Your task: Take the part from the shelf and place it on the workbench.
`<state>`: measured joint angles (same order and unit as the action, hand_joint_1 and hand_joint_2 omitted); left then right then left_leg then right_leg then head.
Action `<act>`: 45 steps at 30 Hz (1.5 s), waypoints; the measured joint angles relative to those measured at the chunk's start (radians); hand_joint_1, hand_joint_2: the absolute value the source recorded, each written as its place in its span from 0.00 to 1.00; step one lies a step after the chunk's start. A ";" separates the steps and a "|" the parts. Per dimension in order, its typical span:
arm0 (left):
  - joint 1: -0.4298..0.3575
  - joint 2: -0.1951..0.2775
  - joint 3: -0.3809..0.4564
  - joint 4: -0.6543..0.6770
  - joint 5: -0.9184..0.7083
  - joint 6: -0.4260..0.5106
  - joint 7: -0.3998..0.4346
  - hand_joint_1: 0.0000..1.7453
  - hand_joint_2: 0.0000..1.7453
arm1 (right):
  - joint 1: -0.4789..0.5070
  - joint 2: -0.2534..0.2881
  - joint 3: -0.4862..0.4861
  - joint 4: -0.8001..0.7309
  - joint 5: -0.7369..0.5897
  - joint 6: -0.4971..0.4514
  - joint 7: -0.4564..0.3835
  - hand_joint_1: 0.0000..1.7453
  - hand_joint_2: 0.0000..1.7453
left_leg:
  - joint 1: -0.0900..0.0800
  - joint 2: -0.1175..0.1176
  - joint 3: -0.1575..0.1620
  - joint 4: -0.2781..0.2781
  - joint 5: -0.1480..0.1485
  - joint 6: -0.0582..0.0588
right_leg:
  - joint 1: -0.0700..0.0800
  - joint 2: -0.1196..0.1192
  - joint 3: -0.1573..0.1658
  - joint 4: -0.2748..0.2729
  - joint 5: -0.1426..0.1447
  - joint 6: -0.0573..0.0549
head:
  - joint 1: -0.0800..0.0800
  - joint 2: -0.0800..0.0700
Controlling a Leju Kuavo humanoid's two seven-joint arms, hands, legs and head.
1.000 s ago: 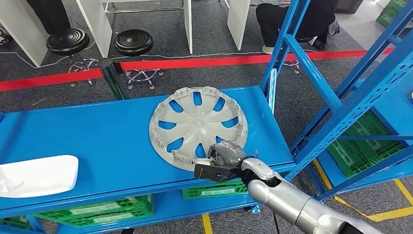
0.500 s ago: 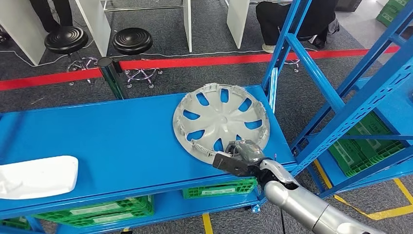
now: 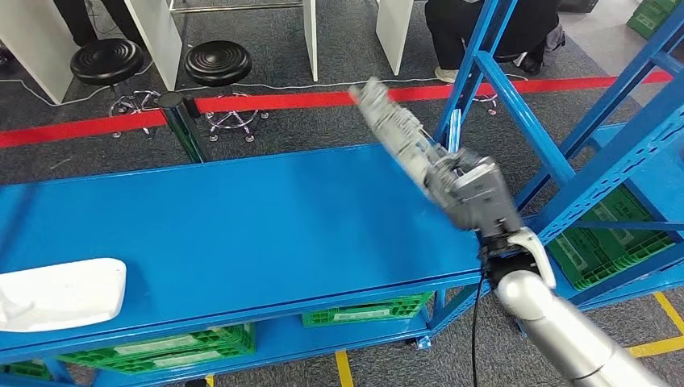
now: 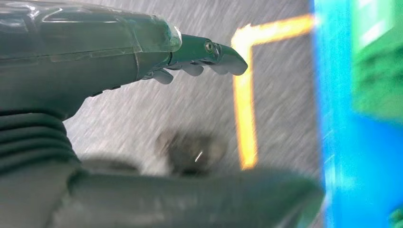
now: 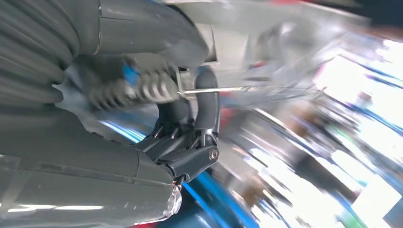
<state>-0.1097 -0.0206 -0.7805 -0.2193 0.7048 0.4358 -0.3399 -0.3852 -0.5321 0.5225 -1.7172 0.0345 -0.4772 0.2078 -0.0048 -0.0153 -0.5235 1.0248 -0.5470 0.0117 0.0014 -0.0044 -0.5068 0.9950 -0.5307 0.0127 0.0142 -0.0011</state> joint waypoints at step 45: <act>-0.023 -0.010 0.003 -0.001 0.080 -0.073 -0.133 0.00 1.00 | 0.463 0.140 -0.309 -0.769 -0.522 0.029 -0.590 1.00 1.00 | 0.000 0.015 0.000 -0.001 -0.003 0.003 | -0.001 0.008 -0.002 0.001 -0.004 0.001 | 0.001 0.000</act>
<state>-0.1324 -0.0310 -0.7778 -0.2205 0.7853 0.3626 -0.4727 0.0778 -0.3925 0.2132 -2.4860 -0.4873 -0.4480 -0.3821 -0.0047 0.0001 -0.5237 1.0235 -0.5495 0.0147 0.0009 0.0035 -0.5092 0.9959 -0.5347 0.0137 0.0153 -0.0011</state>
